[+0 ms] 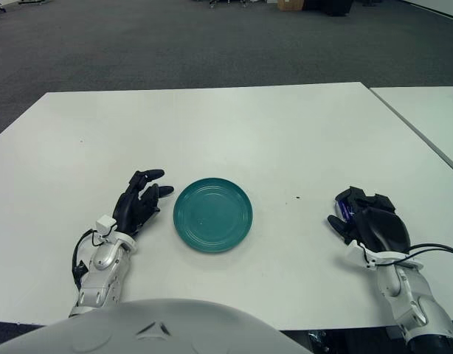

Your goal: Put the gum into the plate.

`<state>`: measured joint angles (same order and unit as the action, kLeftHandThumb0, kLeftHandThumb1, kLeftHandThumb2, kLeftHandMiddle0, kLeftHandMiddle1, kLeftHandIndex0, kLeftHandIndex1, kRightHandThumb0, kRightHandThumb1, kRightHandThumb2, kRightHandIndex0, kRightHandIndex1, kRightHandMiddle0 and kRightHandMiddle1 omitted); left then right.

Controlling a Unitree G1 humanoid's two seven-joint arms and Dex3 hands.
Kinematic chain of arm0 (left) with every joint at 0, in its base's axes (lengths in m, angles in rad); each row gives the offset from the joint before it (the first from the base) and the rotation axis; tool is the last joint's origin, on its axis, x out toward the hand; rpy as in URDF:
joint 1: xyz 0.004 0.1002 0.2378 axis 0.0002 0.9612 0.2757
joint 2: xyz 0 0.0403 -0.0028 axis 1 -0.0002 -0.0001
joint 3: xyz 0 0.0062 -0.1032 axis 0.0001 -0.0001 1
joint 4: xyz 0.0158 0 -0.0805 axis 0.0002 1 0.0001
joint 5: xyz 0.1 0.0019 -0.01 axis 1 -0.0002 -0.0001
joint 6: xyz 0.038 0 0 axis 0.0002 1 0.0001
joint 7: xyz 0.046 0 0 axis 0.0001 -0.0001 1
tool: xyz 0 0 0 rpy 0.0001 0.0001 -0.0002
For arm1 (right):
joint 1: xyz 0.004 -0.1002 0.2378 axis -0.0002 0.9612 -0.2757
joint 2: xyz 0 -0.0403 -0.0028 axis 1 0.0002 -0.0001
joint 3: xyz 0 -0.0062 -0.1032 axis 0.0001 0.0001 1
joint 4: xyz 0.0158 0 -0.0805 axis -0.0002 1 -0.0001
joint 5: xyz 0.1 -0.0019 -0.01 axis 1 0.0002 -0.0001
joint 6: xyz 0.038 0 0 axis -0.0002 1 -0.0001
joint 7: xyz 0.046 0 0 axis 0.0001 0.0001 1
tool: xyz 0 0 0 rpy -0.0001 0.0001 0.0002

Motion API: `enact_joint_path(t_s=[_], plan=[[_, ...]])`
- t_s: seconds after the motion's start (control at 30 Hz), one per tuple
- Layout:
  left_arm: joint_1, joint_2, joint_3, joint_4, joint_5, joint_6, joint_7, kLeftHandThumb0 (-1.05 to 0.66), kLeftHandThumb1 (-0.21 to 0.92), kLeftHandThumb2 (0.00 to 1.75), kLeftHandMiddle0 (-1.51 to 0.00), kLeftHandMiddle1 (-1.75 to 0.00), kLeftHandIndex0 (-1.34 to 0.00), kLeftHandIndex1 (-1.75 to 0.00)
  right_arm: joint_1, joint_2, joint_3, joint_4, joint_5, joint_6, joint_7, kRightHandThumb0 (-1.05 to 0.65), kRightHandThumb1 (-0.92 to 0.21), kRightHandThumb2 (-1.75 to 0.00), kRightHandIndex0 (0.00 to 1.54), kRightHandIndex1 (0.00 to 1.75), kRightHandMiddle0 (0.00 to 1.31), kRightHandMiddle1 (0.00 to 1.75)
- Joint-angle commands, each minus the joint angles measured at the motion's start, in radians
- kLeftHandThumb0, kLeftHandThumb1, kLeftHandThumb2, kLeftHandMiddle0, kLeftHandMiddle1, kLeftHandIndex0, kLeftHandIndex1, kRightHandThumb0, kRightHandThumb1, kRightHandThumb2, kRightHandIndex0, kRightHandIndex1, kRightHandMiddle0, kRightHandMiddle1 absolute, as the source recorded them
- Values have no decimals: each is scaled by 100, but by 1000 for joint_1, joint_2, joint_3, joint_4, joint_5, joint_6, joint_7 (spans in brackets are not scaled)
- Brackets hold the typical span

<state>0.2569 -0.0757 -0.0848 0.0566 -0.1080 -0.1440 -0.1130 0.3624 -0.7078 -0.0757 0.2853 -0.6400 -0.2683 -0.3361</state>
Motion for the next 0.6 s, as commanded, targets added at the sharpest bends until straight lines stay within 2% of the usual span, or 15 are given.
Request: enact_joint_path(t_s=[0.0,0.33,0.57], plan=[[7,11,6,19,4,6,-4,-60,92,67,-43,-111,-22,-128,60,44,88,61,-12,4,58,-41,-60,-95,56,173,40,175],[1,9,6,31,3,-8,-4,-59,92,68,-44,-110,-23,-128,70,28,93,18,-20,-8,26,-42,-57,-99,66,175,42,175],[-3,10,4,42,15,-20,3,-59,92,68,-45,-109,-22,-128,111,4,37,-178,-3,54,80,-42,-56,-100,66,175,43,175]])
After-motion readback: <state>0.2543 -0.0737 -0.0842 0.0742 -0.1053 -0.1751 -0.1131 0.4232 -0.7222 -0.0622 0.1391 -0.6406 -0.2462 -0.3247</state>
